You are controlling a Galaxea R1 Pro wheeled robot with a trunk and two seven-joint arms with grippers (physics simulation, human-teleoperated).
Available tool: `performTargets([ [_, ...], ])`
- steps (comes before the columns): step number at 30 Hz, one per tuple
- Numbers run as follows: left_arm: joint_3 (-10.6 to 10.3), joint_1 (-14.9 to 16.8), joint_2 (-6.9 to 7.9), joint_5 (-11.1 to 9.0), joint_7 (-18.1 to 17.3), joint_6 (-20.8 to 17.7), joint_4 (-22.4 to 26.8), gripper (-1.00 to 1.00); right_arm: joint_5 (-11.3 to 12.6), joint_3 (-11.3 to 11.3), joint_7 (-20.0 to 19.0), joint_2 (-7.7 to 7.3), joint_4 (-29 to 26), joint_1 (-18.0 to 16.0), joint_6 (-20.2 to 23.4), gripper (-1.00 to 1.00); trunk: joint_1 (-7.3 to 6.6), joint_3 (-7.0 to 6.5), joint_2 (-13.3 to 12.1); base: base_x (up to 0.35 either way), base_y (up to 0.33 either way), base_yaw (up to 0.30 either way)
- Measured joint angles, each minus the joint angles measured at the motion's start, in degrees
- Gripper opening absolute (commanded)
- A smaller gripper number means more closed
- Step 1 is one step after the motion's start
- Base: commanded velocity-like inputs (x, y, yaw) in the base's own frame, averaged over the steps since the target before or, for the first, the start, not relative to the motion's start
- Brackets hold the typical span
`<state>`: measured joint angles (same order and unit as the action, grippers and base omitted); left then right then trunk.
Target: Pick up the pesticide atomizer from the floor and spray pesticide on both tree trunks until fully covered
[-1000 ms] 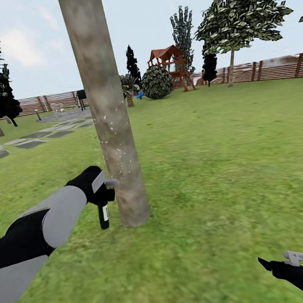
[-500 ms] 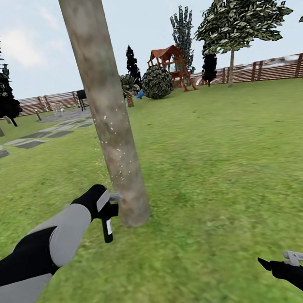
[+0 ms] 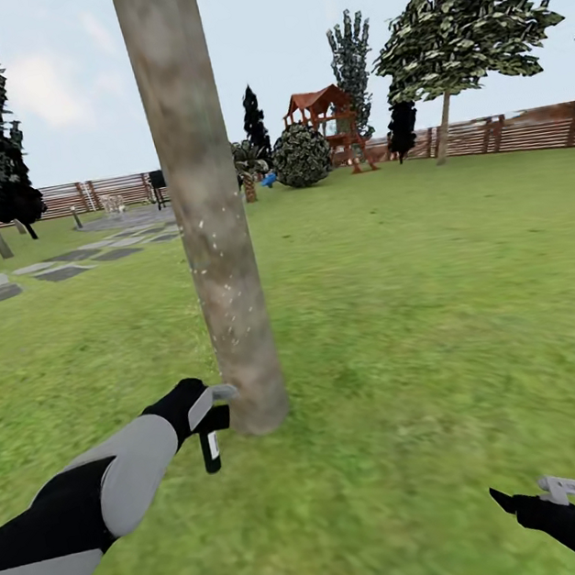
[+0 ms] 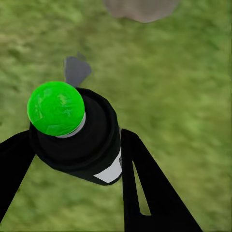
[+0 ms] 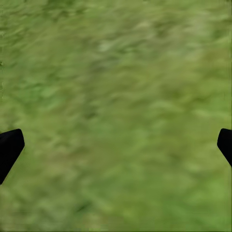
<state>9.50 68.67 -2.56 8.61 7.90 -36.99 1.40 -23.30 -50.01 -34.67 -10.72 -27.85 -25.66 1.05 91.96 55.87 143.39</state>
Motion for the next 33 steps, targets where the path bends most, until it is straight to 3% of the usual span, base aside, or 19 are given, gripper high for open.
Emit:
performTargets([
  [12, 0.10, -1.20, -0.04, -0.20, 0.00, 3.58, 0.07, -1.00, 0.01, 0.00, -0.12, 0.07, -0.01, 0.00, 0.00, 1.00, 0.00, 0.00, 0.00, 0.087, -0.019, 0.104],
  [33, 0.05, -1.26, -0.21, -0.21, 0.09, 3.77, 0.00, -1.00, 0.01, -0.07, 0.04, 0.10, -0.10, 0.00, 0.00, 1.00, 0.00, 0.00, 0.00, 0.000, -0.312, 0.246],
])
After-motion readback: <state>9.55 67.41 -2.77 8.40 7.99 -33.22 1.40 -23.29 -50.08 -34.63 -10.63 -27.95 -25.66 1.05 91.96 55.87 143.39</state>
